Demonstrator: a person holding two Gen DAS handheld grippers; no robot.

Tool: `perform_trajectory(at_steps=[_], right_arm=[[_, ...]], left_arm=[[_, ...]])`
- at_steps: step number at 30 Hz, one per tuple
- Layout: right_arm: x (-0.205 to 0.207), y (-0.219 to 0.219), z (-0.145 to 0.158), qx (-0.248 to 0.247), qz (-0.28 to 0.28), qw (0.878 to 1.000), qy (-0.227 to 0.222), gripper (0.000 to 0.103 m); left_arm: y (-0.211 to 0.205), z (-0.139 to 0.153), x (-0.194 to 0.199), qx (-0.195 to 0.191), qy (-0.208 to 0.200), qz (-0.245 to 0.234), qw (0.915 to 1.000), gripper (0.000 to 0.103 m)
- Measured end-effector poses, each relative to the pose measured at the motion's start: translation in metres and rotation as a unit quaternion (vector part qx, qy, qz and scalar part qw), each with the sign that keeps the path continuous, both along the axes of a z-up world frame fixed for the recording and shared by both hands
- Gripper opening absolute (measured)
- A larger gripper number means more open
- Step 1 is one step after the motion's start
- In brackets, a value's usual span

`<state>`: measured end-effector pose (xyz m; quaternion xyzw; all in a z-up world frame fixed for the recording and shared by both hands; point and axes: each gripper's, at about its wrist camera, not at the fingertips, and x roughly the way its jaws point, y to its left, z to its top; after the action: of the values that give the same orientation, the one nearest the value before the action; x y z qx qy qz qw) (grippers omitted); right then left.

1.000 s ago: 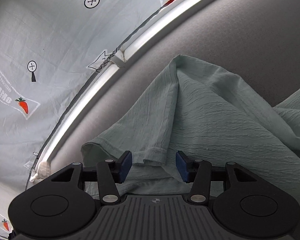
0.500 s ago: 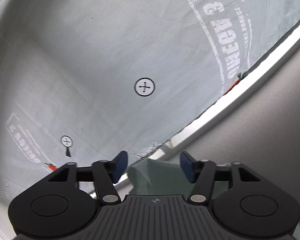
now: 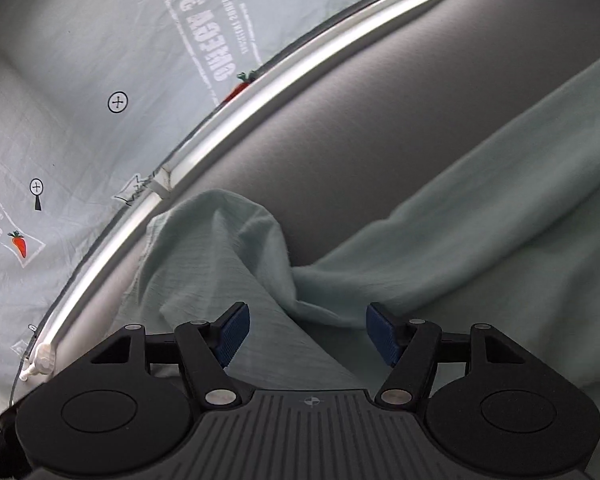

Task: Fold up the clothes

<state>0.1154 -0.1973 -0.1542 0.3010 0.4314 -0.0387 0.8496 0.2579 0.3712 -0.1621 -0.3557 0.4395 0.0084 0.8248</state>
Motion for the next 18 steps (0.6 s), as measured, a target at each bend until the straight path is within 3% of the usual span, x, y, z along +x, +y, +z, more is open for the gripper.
perform_trajectory(at_steps=[1, 3, 4, 6, 11, 15, 18], right_arm=[[-0.008, -0.007, 0.002, -0.005, -0.007, 1.0, 0.0, 0.069], [-0.021, -0.02, 0.006, -0.016, -0.02, 1.0, 0.0, 0.069], [-0.023, -0.027, 0.009, -0.02, -0.028, 0.999, -0.001, 0.069], [-0.024, -0.039, 0.015, -0.026, -0.046, 0.999, -0.005, 0.069], [-0.024, -0.061, 0.027, -0.033, -0.079, 0.996, -0.019, 0.069], [-0.029, -0.068, 0.032, -0.048, -0.079, 0.996, -0.021, 0.069], [-0.033, -0.072, 0.032, -0.054, -0.078, 0.995, -0.016, 0.07]], left_arm=[[0.0, -0.003, 0.004, -0.009, 0.002, 0.005, 0.9999, 0.07], [-0.001, -0.01, 0.01, -0.027, 0.008, 0.016, 0.9995, 0.056], [-0.002, -0.012, 0.011, -0.031, 0.012, 0.025, 0.9991, 0.033], [-0.006, -0.015, 0.012, -0.033, 0.019, 0.042, 0.9984, 0.003], [-0.009, 0.01, -0.004, -0.027, -0.032, 0.055, 0.9976, 0.003], [0.003, 0.061, -0.029, -0.009, -0.096, 0.053, 0.9939, 0.003], [0.017, 0.092, -0.049, -0.003, -0.118, 0.06, 0.9913, 0.003]])
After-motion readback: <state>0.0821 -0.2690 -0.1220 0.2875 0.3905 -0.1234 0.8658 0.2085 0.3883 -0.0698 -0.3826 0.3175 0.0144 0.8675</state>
